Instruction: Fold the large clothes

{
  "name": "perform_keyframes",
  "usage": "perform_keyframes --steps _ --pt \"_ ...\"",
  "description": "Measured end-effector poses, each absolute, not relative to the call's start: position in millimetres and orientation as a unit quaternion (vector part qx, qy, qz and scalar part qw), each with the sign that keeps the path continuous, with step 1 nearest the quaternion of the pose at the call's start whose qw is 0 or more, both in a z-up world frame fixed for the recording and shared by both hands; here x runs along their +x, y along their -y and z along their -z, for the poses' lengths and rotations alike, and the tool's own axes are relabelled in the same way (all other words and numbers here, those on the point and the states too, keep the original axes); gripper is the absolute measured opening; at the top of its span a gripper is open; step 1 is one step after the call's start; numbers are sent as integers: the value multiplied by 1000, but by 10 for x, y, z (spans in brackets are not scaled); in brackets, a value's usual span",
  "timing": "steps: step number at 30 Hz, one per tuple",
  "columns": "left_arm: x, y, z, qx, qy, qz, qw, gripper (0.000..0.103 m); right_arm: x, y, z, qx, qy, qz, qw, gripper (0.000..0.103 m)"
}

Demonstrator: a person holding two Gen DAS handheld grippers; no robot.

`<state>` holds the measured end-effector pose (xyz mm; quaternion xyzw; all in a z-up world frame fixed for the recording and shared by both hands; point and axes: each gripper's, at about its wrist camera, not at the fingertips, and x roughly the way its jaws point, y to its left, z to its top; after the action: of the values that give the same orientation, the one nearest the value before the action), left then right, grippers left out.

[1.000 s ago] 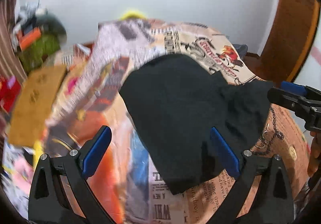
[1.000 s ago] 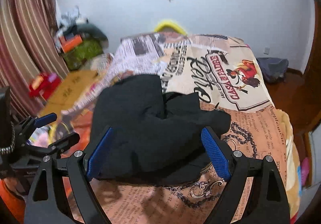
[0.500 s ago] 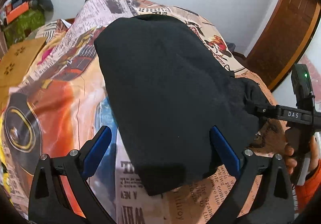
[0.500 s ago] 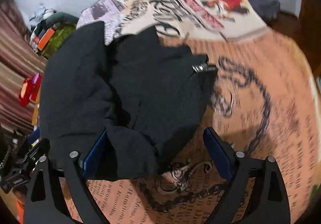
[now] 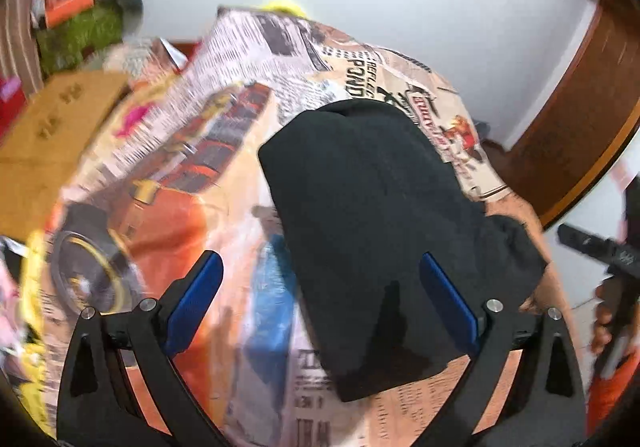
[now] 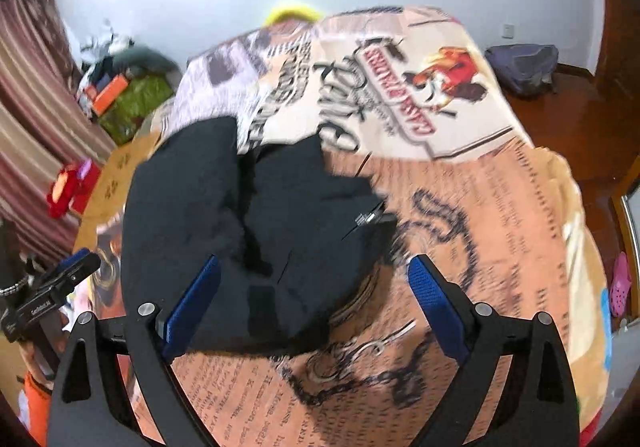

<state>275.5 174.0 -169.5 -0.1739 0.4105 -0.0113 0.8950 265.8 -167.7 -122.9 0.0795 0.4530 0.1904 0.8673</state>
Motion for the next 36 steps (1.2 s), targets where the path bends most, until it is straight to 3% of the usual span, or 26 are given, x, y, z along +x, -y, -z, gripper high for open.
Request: perform_keyframes --steps 7,12,16,22,26,30,36 --pt "3131 -1814 2232 -284 -474 87 829 100 2986 1585 1698 92 -531 -209 816 94" --pt "3274 -1904 2479 -365 -472 118 794 103 3257 1555 2138 135 -600 -234 753 94" --pt "3423 -1882 2639 -401 -477 141 769 103 3327 1405 2119 118 -597 -262 749 95" --pt "3544 -1794 2700 -412 -480 131 763 103 3341 1332 2223 164 -602 -281 730 88" --pt "3449 -1737 2604 -397 -475 124 775 98 3275 1313 2201 189 -611 -297 709 57" --pt "3240 -1681 2436 -372 -470 113 792 92 3129 1279 2096 180 -613 -301 708 38" --pt "2976 -1747 2142 -364 -472 113 795 85 3091 1098 1912 163 -612 -303 712 27"
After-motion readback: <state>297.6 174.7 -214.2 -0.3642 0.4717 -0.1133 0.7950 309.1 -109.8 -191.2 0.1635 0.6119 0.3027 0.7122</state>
